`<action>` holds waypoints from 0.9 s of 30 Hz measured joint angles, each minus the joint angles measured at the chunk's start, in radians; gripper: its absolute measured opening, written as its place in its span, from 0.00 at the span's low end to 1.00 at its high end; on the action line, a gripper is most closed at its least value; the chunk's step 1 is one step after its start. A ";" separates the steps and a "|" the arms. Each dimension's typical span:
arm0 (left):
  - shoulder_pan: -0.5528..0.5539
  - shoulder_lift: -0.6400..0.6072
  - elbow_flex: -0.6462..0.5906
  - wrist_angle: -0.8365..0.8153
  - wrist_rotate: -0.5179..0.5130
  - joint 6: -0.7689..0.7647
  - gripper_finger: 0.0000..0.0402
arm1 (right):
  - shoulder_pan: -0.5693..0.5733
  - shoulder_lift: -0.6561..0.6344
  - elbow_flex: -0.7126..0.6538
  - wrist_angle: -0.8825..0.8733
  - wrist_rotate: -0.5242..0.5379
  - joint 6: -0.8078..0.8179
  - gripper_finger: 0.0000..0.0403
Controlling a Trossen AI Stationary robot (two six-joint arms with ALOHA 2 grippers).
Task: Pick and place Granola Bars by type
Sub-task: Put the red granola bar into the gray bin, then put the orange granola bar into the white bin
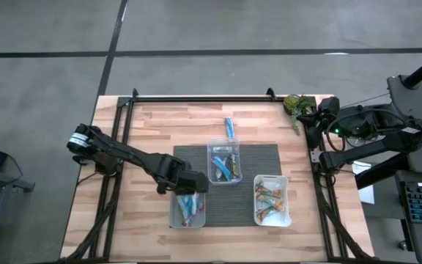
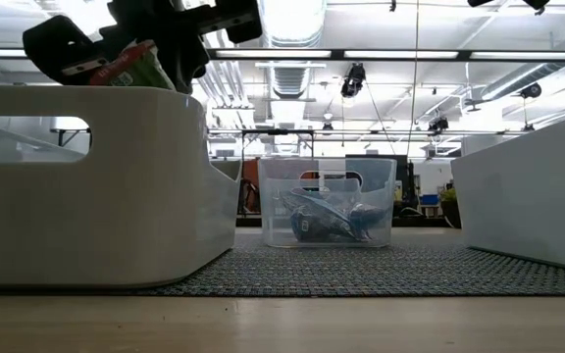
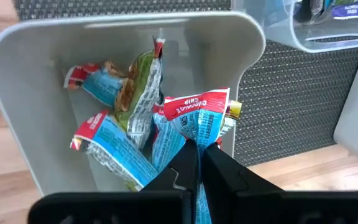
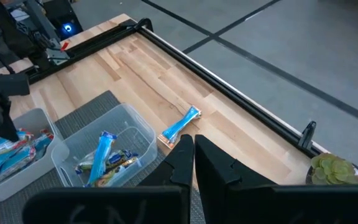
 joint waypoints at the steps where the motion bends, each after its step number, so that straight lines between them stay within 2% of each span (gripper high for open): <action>1: 0.000 0.000 0.000 0.000 -0.007 0.004 0.00 | 0.000 0.000 0.000 0.000 0.000 0.000 0.02; 11: 0.001 0.000 -0.001 0.000 -0.021 0.016 0.01 | 0.000 0.000 0.000 0.000 0.000 0.006 0.02; 20: 0.001 0.000 -0.001 0.009 -0.020 0.016 0.22 | 0.000 0.000 0.000 0.000 0.000 0.008 0.02; 27: 0.002 0.000 -0.001 0.011 -0.020 0.017 0.26 | 0.000 0.000 0.000 0.001 0.000 0.008 0.02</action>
